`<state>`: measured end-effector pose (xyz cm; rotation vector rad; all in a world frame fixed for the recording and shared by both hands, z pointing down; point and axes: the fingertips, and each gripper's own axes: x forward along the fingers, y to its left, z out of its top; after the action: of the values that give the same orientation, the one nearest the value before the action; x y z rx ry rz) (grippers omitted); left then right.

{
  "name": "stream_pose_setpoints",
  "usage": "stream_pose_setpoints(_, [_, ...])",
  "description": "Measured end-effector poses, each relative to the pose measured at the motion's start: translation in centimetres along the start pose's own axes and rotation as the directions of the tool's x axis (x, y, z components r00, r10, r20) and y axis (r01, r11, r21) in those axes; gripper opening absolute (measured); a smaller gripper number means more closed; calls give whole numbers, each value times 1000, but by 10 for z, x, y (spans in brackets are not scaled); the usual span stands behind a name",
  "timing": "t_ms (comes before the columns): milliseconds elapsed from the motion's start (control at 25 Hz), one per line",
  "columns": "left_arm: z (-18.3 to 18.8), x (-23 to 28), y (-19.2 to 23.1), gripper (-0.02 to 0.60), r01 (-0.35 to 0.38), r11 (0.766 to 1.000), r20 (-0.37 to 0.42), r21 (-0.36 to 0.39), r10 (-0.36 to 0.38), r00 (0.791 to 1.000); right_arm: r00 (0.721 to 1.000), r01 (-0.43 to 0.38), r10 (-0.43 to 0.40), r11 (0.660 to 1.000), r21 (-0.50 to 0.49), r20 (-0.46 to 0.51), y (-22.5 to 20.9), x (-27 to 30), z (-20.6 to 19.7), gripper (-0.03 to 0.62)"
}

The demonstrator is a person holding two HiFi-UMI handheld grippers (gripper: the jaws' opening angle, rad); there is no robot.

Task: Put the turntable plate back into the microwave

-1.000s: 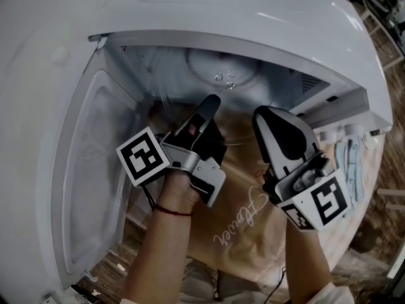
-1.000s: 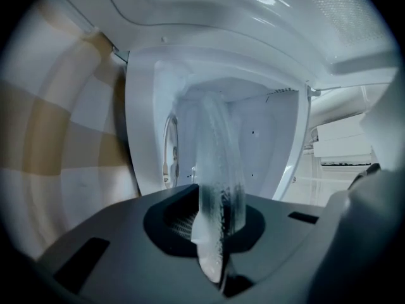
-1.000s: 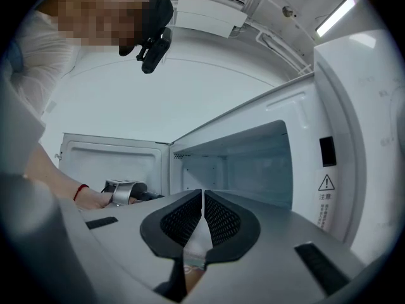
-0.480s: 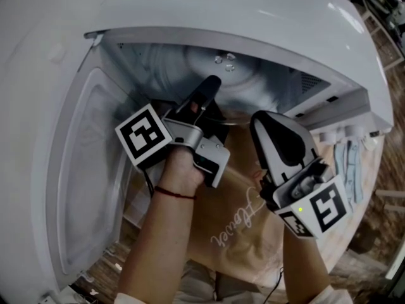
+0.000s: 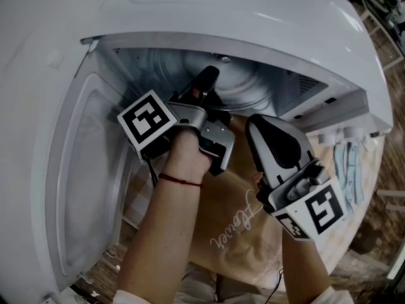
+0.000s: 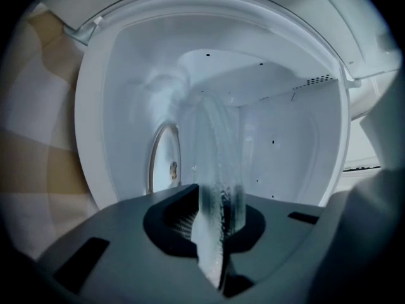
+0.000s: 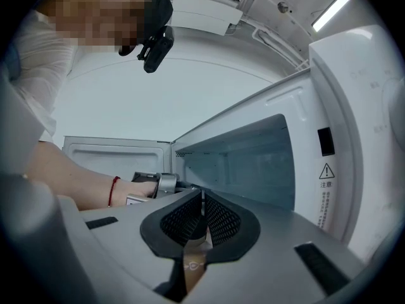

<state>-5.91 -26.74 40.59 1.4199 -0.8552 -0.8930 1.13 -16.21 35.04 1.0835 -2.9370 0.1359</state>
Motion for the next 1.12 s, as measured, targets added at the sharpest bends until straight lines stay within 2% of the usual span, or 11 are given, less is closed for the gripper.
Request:
stream_pose_setpoints(600, [4,13,9,18,-106,993,53,-45,108,993,1000,0,0,1000,-7,-12,1,-4,2,35])
stream_pose_setpoints(720, [3,14,10,18,-122,991,51,-48,124,991,999,-7,4,997,-78,-34,2,1,5,35])
stream_pose_setpoints(840, [3,15,10,18,-126,990,48,-56,128,991,995,-4,-20,969,-246,-94,2,7,6,35])
stream_pose_setpoints(920, [4,15,11,18,-123,990,46,-61,126,991,983,-16,-55,924,-383,-174,1,8,1,35])
stream_pose_setpoints(960, [4,15,11,18,-122,990,46,-64,125,991,970,-37,-79,887,-461,-230,0,7,-4,35])
stream_pose_setpoints(1000, [4,15,11,18,-121,990,47,-67,124,991,952,-72,-106,835,-545,-288,0,7,-11,35])
stream_pose_setpoints(1040, [4,15,11,18,-120,990,48,-70,124,991,932,-119,-133,767,-631,-338,0,7,-16,35])
stream_pose_setpoints(1120, [4,15,11,18,-119,990,48,-73,123,991,900,-228,-180,583,-780,-398,4,11,-24,35])
